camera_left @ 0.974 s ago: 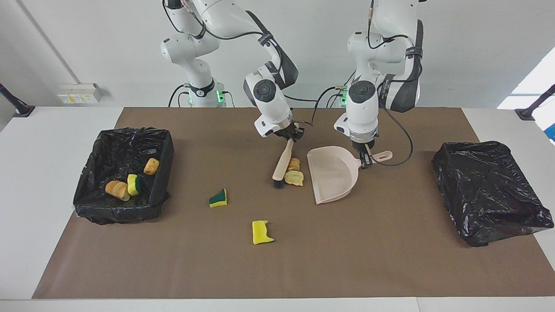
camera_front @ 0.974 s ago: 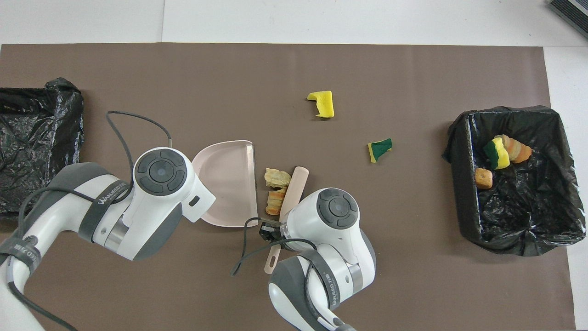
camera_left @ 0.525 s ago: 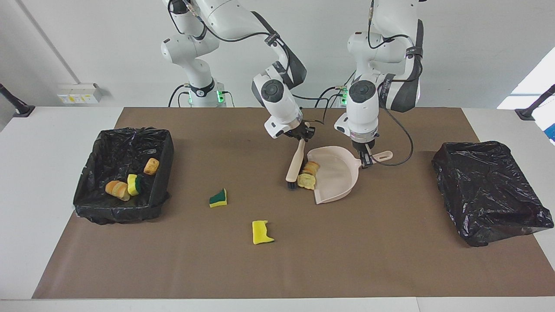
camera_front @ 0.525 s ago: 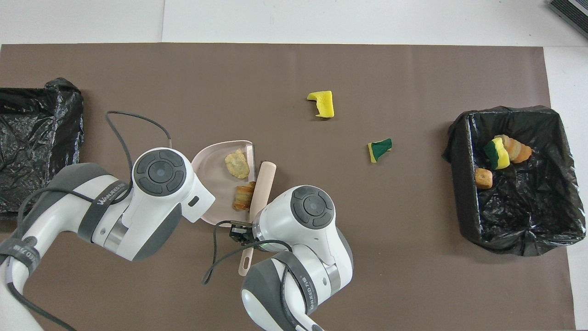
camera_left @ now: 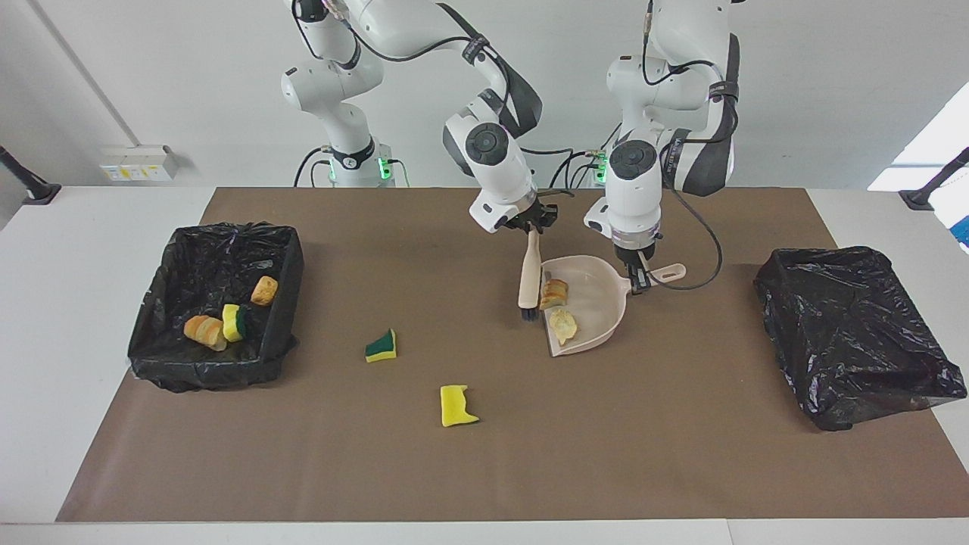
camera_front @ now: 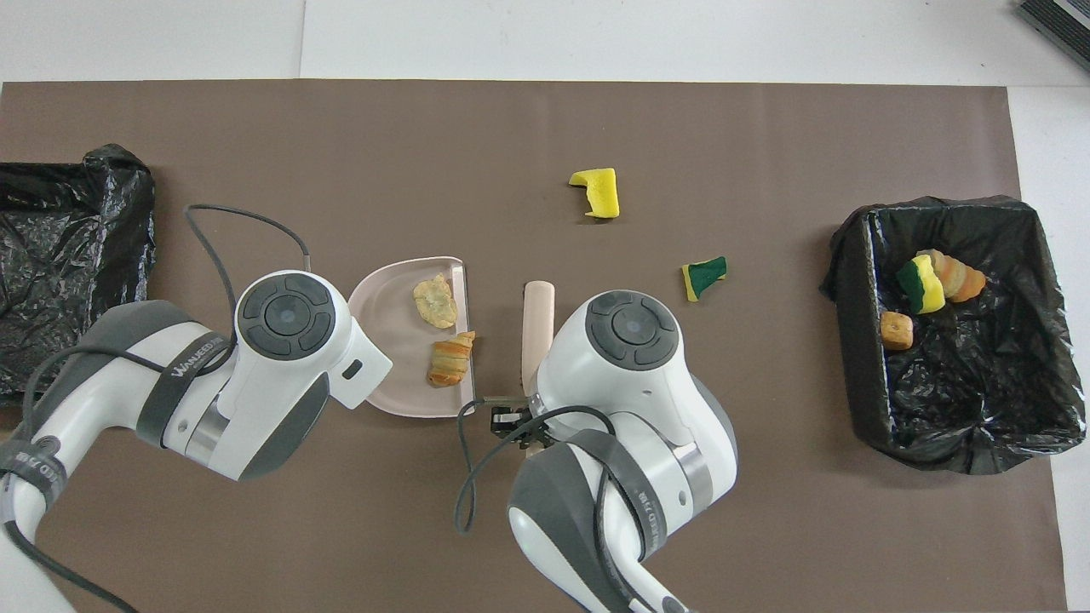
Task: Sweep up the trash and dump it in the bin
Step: 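Sweep the bread pieces into the dustpan with the right gripper's brush, then move the brush with the right gripper to the green sponge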
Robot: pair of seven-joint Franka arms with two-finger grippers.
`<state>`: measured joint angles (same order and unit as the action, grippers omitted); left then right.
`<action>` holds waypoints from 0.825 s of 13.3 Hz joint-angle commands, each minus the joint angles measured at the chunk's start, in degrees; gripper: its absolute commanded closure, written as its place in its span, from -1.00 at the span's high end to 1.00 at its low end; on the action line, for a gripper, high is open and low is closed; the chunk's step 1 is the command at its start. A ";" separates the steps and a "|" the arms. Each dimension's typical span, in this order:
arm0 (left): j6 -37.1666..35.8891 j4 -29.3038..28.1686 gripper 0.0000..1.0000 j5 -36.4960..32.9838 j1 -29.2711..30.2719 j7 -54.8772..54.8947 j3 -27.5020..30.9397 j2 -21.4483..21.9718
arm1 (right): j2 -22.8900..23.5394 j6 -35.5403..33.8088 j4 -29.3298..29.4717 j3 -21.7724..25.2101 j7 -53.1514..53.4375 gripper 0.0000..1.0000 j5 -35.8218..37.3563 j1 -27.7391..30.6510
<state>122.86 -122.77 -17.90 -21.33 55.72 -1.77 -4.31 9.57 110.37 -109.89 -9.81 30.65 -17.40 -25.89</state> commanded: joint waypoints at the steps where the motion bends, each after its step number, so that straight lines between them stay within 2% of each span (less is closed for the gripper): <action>1: 1.59 -2.21 -1.00 -0.47 0.59 -0.70 -0.08 1.93 | -1.66 -4.88 -0.41 -0.39 -2.61 -1.00 6.04 3.20; 5: 1.59 -2.12 -1.00 -0.39 0.59 -2.46 -0.08 1.85 | -0.88 -5.26 -0.59 -0.39 -4.70 -1.00 15.97 9.96; 9: 1.59 -2.21 -1.00 -0.04 0.85 -2.46 -0.08 1.85 | 1.76 1.85 -0.50 -0.47 -19.98 -1.00 24.50 19.19; 11: 1.59 -2.21 -1.00 -0.03 1.73 -2.46 -0.08 1.76 | 3.86 5.02 -0.50 -0.39 -20.98 -1.00 28.55 22.01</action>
<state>122.88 -122.87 -17.82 -20.85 54.06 -1.69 -4.31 11.88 112.72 -110.26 -9.39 11.41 7.60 -6.13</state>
